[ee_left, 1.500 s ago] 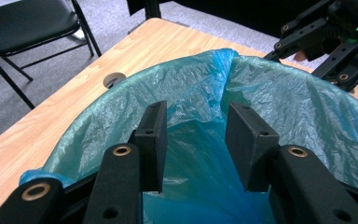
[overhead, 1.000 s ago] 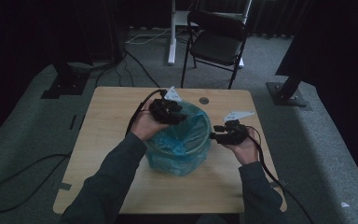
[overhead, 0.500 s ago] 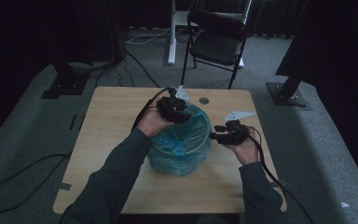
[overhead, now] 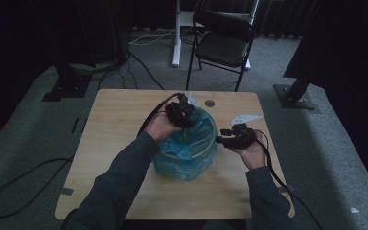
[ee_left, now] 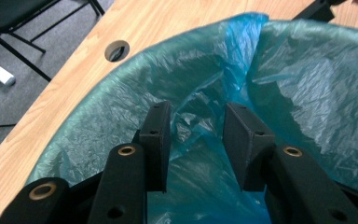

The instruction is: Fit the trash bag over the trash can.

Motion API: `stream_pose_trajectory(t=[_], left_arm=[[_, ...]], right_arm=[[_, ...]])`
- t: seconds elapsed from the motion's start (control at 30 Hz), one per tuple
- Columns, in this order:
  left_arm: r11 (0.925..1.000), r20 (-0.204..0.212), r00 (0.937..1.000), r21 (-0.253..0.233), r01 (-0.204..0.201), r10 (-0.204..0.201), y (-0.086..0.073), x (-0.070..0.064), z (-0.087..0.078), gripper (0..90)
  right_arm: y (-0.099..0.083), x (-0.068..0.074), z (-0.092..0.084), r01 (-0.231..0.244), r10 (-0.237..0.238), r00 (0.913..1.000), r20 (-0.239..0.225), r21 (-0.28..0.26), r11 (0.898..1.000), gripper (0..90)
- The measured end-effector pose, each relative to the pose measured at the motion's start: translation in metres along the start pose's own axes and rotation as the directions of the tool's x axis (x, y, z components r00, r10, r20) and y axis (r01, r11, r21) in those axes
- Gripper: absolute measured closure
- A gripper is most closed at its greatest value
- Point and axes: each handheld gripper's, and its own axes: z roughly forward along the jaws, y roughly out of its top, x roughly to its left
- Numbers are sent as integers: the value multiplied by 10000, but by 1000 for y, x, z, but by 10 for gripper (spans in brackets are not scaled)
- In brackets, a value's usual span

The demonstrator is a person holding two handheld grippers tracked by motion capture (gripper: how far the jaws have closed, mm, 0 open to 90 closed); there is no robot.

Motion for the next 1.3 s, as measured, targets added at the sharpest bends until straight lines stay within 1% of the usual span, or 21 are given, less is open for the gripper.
stream_pose_trajectory(t=[0.17,0.23,0.3,0.4,0.43,0.53,0.63,0.67,0.7,0.73,0.9,0.97,1.1,1.23,1.3], left_arm=[[9994,-27,9999,326,-130,131,2,-1,5,592],[9979,-60,9996,587,-277,281,4,-3,9,589],[9972,-73,9995,679,-313,319,4,-3,11,587],[9971,-133,9993,676,-337,347,6,-3,12,572],[9980,-159,9996,586,-231,240,7,-2,12,567],[9976,-243,9994,656,-237,253,8,-3,15,566],[9976,-566,9983,683,-101,140,9,-2,16,564],[9976,-566,9983,683,-101,140,9,-2,16,564],[9984,-713,9975,563,78,-37,10,-1,15,564],[9983,-754,9971,566,141,-98,10,0,15,564],[9967,-920,9954,726,350,-282,10,3,18,564],[9963,-833,9961,791,346,-280,10,2,19,564],[9963,-525,9986,863,-46,92,11,-3,19,563],[9965,-223,9990,752,-377,395,12,-11,16,563],[9965,-223,9990,752,-377,395,12,-11,16,563]], right_arm=[[0,0,0,11,-11,10000,1,8,10000,536],[0,0,0,3,-3,10000,-4,0,10000,536],[0,0,0,-9,9,10000,-8,-1,10000,536],[-1,0,1,-18,18,10000,-9,7,10000,536],[-1,0,1,-9,9,10000,-7,12,10000,536],[-1,0,1,-28,28,10000,-7,21,10000,536],[-1,0,1,-21,21,10000,1,17,10000,536],[-1,0,1,-21,21,10000,1,17,10000,536],[-1,0,1,-21,21,10000,3,14,10000,536],[-1,0,1,-35,35,10000,-6,23,10000,536],[-2,0,1,-41,41,10000,-12,39,10000,536],[-2,0,1,-45,45,10000,-15,38,10000,536],[-2,-1,1,-60,60,10000,-10,48,10000,536],[-2,-1,1,-38,38,10000,1,51,10000,536],[-2,-1,0,-31,31,10000,0,54,10000,536]])
